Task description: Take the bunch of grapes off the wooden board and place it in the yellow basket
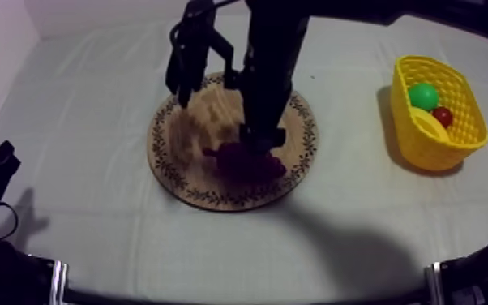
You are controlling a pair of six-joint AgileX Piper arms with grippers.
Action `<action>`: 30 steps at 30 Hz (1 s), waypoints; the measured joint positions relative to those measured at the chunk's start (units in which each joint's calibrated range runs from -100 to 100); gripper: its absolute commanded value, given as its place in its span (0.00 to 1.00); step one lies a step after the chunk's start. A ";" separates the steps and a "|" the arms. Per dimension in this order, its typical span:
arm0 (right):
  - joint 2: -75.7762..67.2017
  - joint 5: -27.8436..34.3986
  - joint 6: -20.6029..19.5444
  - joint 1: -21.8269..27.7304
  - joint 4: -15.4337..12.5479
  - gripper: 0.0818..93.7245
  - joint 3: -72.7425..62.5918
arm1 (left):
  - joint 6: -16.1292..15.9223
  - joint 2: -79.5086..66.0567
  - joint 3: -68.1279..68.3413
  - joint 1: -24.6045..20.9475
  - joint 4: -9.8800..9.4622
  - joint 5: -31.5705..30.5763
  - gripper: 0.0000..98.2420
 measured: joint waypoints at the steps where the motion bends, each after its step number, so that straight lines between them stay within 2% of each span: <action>1: 0.77 -0.56 -0.08 -0.09 0.00 0.77 0.31 | 0.00 0.00 0.00 0.00 0.00 0.00 0.00; 15: 8.86 -3.93 -1.33 -1.08 -0.93 0.75 1.32 | 0.00 0.00 0.00 0.00 0.00 0.00 0.00; 20: 11.50 -4.97 -1.86 -1.44 -0.70 0.71 1.02 | 0.00 0.00 0.00 0.00 0.00 0.00 0.00; 23: 13.11 -5.07 -2.11 -1.52 -0.85 0.64 0.09 | 0.00 0.00 0.00 0.00 0.00 0.00 0.00; 30: 15.01 -5.19 -2.65 -1.62 -0.97 0.34 -1.25 | 0.00 0.00 0.00 0.00 0.00 0.00 0.00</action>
